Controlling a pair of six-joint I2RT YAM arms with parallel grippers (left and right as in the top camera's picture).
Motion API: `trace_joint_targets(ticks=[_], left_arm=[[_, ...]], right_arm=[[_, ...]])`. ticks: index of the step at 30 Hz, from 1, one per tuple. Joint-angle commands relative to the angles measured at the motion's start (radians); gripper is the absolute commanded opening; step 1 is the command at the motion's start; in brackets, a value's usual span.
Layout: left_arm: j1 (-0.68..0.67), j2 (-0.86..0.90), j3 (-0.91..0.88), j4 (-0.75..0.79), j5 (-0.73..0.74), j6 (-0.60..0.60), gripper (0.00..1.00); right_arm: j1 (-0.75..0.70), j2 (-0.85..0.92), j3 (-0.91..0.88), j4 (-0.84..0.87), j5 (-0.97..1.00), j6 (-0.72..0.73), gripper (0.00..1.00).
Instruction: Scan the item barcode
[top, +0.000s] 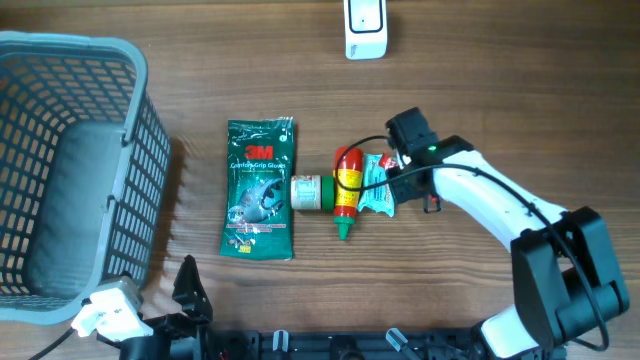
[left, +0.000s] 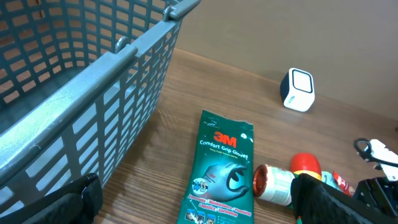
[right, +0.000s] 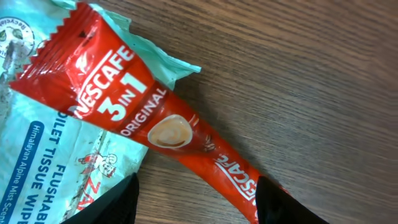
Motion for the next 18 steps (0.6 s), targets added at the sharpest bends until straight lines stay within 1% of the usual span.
trace_joint_targets(ticks=[1, 5, 9, 15, 18], left_arm=[[-0.004, -0.003, 0.001, 0.003, -0.003, -0.006, 1.00], [-0.004, -0.003, 0.001, 0.003, -0.003, -0.006, 1.00], [-0.004, -0.003, 0.001, 0.003, -0.003, -0.006, 1.00], [-0.004, -0.003, 0.001, 0.003, -0.003, -0.006, 1.00], [-0.004, -0.003, 0.001, 0.003, -0.003, -0.006, 1.00]], right_arm=[[0.051, 0.008, 0.021, 0.007, 0.205, 0.052, 0.60], [0.061, 0.010, -0.019, 0.074, 0.280, 0.070, 0.61], [0.070, 0.010, -0.069, 0.094, 0.275, 0.106, 0.62], [0.110, 0.010, -0.076, 0.090, 0.286, 0.104, 0.63], [0.109, 0.024, -0.108, 0.127, 0.295, 0.105, 0.63]])
